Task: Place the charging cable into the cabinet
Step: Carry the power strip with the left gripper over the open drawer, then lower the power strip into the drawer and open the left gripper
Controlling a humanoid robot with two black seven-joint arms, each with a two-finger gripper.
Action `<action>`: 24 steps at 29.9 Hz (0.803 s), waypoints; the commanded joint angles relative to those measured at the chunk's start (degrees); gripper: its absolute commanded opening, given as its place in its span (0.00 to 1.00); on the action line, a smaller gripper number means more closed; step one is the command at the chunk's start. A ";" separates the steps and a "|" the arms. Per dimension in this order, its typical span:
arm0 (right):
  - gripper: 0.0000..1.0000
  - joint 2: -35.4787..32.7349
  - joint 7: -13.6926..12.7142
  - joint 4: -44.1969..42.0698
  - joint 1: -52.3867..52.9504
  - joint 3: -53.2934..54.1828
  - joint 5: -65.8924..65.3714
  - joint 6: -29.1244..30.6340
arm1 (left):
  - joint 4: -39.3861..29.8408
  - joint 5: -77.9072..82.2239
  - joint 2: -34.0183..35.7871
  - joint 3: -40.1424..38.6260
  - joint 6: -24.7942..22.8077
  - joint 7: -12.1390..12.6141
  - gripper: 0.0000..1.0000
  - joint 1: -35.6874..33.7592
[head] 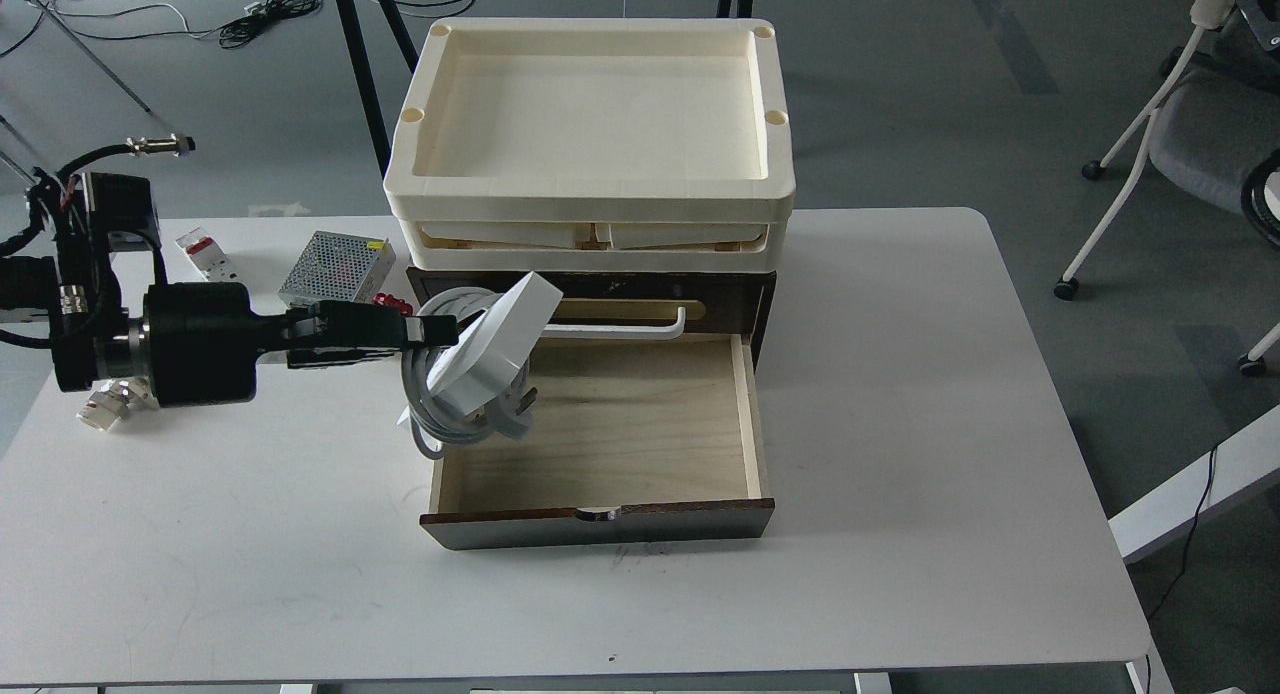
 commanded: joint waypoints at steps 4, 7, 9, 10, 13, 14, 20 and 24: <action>1.00 0.70 -0.02 0.30 0.21 -0.22 0.00 -1.40 | 0.18 -0.57 -10.87 -0.10 1.45 -0.01 0.00 0.95; 1.00 0.61 -0.02 0.30 0.22 -0.23 0.00 -1.40 | 2.72 -0.92 -15.18 0.08 3.92 -0.01 0.00 2.53; 1.00 0.61 -0.02 0.21 0.21 -0.23 0.00 -1.40 | 5.70 -0.92 -17.99 0.17 4.36 -0.01 0.00 2.98; 1.00 0.61 -0.02 0.21 0.21 -0.23 0.00 -1.40 | 6.94 -0.92 -18.87 0.34 4.45 -0.01 0.00 3.07; 1.00 0.61 -0.02 0.12 0.21 -0.23 0.00 -1.40 | 10.81 -0.83 -20.20 0.52 4.80 -0.01 0.00 4.12; 1.00 0.61 -0.02 0.04 0.21 -0.23 0.00 -1.40 | 11.69 -0.75 -20.20 0.52 4.80 -0.01 0.00 4.38; 1.00 0.70 -0.02 -0.05 -0.14 -0.23 0.00 -1.40 | 15.38 0.04 -20.20 0.78 6.64 -0.01 0.00 6.49; 1.00 0.88 0.07 -0.05 -0.22 -0.05 0.00 -1.40 | 16.09 2.06 -20.29 0.87 8.84 -0.01 0.00 7.63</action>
